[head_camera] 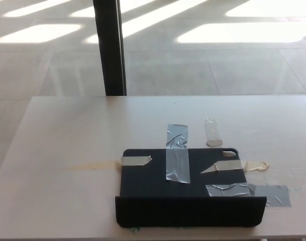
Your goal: The robot uses its right hand to open a folded tablet cover kept in the middle of the desk
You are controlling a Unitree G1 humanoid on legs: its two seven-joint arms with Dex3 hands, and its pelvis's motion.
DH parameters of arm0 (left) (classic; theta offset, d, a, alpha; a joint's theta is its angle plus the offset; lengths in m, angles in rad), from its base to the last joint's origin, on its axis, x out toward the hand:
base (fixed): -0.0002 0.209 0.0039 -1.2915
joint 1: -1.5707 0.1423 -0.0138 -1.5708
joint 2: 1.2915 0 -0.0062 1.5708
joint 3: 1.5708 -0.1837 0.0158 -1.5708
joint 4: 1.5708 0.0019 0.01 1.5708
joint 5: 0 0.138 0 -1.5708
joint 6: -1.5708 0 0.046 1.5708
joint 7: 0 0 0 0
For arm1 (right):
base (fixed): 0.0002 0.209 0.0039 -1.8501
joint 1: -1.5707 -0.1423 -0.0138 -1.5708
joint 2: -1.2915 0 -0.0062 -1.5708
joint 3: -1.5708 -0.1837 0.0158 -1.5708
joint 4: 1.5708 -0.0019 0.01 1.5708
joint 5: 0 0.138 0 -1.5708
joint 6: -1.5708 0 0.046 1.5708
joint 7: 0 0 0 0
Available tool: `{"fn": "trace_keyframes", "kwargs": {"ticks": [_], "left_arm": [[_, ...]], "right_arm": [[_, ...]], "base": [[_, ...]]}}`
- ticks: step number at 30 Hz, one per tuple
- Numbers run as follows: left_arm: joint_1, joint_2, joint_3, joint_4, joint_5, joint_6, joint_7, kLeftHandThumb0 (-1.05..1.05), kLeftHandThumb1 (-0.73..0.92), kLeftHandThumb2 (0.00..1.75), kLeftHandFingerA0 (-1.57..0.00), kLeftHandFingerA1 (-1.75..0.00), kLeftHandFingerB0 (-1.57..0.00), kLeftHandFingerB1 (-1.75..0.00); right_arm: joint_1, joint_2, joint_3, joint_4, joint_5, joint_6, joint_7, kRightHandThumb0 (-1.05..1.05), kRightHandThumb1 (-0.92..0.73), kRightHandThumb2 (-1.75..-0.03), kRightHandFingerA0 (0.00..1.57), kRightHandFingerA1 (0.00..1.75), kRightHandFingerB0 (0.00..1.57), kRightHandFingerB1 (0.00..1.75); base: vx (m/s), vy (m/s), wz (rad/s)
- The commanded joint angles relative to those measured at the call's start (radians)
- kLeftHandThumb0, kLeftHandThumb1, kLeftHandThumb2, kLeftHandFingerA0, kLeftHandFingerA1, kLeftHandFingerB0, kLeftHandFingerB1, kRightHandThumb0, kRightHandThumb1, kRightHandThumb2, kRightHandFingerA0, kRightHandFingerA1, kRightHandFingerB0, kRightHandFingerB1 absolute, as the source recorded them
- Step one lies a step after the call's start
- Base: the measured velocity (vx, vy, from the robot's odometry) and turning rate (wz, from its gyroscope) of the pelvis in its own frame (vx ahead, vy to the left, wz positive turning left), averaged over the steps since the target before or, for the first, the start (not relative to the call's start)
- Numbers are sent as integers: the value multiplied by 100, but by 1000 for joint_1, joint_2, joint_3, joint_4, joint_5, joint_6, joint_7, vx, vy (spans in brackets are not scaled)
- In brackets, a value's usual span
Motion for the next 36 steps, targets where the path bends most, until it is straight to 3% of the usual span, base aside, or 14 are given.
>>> {"fn": "trace_keyframes", "kwargs": {"ticks": [1,2,5,7,8,10,14,15,29,30,31,32,33,36], "left_arm": [[-8,36,32,29,-76,-35,-28,-58,45,57,-69,-85,-59,-69],[-7,36,31,25,-77,-37,-36,-64,33,85,-65,-82,-52,-70],[-16,37,27,24,-77,-37,-38,-58,45,57,-65,-83,-60,-68],[-19,38,27,29,-76,-37,-24,-58,45,57,-67,-84,-58,-68],[-14,37,25,26,-76,-39,-39,-60,43,60,-64,-84,-58,-70],[-13,39,20,24,-71,-36,-30,-59,44,57,-65,-83,-59,-69],[-13,38,24,26,-76,-35,-31,-56,44,57,-66,-83,-61,-71],[-17,37,30,29,-82,-34,-22,-55,43,57,-69,-85,-61,-71],[-16,43,15,31,-81,-37,-30,-59,44,57,-66,-84,-63,-71],[-14,44,16,30,-84,-36,-35,-58,45,57,-67,-85,-60,-70],[-13,44,15,29,-83,-36,-34,-59,44,56,-67,-84,-60,-70],[-15,45,13,31,-83,-34,-30,-60,44,57,-65,-82,-62,-70],[-19,45,14,32,-85,-29,-25,-59,43,57,-65,-82,-62,-70],[-21,45,14,33,-88,-31,-21,-59,43,56,-68,-84,-63,-71]], "right_arm": [[-129,-8,32,-465,144,24,4,-76,-46,-88,65,61,48,53],[-158,0,79,-523,109,23,-1,-66,-58,-58,59,46,49,34],[-234,10,195,-584,18,-16,14,-60,-47,-83,54,61,38,49],[-244,8,245,-619,21,7,56,-57,-60,-58,53,49,38,34],[-266,24,332,-663,-44,15,63,-61,-45,-87,44,61,22,47],[-287,49,415,-667,-145,0,43,-67,-56,-58,56,51,37,37],[-302,71,576,-714,-260,52,54,-77,-47,-88,55,59,34,47],[-309,71,637,-719,-325,57,58,-72,-60,-59,59,48,39,34],[-409,-7,1007,-587,-473,59,217,-68,-59,-58,42,47,28,31],[-432,-23,1045,-554,-490,47,253,-72,-48,-85,37,57,18,43],[-443,-33,1065,-542,-498,50,268,-71,-61,-59,42,48,24,29],[-464,-49,1100,-524,-511,70,305,-74,-47,-85,36,56,18,43],[-480,-62,1127,-518,-524,99,336,-73,-58,-58,41,45,27,30],[-510,-86,1178,-510,-529,131,384,-72,-56,-57,44,49,29,31]], "base": [[0,0,0],[0,0,0],[0,0,0],[0,0,0],[0,0,0],[0,0,0],[0,0,0],[0,0,0],[0,0,0],[0,0,0],[0,0,0],[0,0,0],[0,0,0],[0,0,0]]}}
